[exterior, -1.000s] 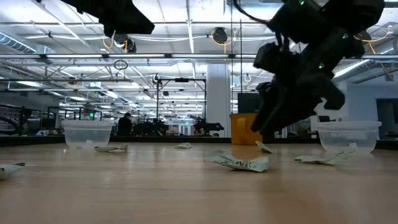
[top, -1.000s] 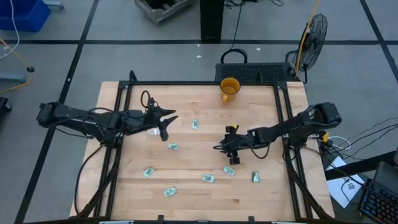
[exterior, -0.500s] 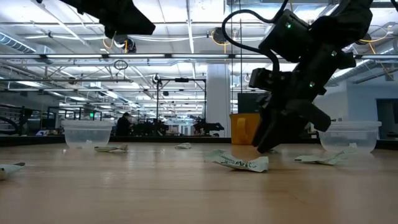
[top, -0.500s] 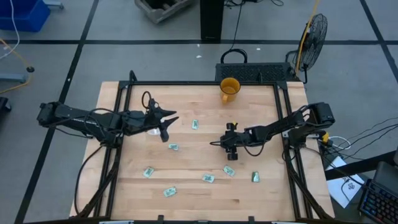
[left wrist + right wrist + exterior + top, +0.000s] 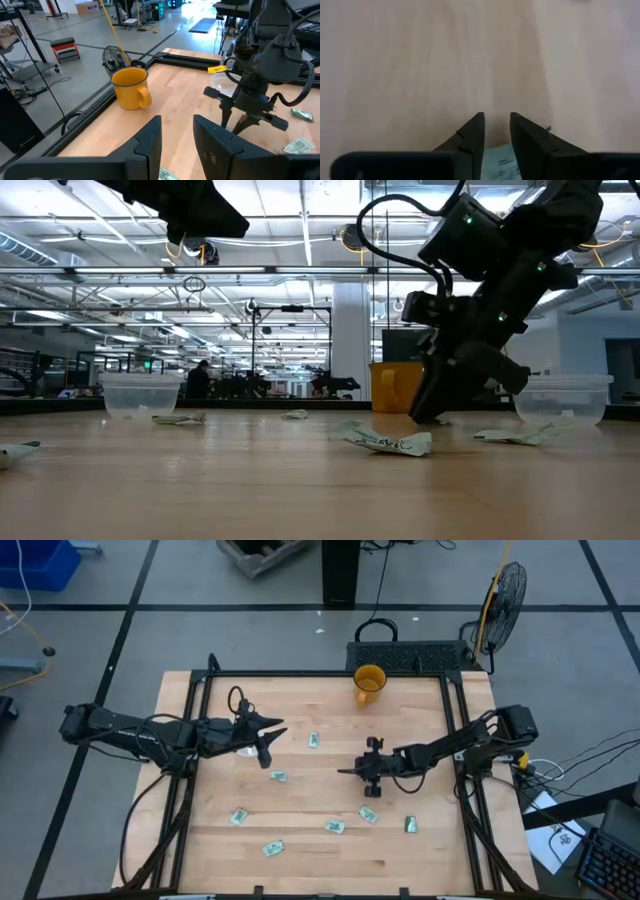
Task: Pick and place Stevia / Truvia into bins
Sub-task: Put the stevia packet into the right transparent container
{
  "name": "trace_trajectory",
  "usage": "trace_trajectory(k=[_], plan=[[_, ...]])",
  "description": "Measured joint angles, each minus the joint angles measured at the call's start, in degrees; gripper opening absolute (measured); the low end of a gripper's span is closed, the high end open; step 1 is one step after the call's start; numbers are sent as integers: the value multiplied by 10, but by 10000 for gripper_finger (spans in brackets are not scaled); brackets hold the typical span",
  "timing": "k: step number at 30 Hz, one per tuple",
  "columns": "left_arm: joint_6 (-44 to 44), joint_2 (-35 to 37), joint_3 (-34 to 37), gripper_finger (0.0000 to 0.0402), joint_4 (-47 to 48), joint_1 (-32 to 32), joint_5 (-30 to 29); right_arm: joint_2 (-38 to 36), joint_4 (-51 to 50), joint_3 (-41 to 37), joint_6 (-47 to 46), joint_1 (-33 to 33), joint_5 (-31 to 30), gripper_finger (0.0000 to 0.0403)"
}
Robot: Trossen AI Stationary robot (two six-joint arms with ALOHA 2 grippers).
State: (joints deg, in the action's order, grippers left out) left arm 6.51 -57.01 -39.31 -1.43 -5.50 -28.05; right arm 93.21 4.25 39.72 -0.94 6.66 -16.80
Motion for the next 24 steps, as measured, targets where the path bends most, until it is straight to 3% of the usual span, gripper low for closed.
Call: trace_trajectory(k=[4, 10, 17, 24], plan=[[0, 0, 0, 118, 0, 0, 0, -32, 7, 0, 9, 13, -27, 87], [0, 0, 0, 118, 0, 0, 0, -78, -25, 0, -36, 37, -31, 132], [0, 0, 0, 118, 0, 0, 1, -69, -41, -27, -57, 55, -90, 176], [-2, 0, 0, 118, 7, 0, 1, -69, -8, -72, -82, 53, -131, 182]])
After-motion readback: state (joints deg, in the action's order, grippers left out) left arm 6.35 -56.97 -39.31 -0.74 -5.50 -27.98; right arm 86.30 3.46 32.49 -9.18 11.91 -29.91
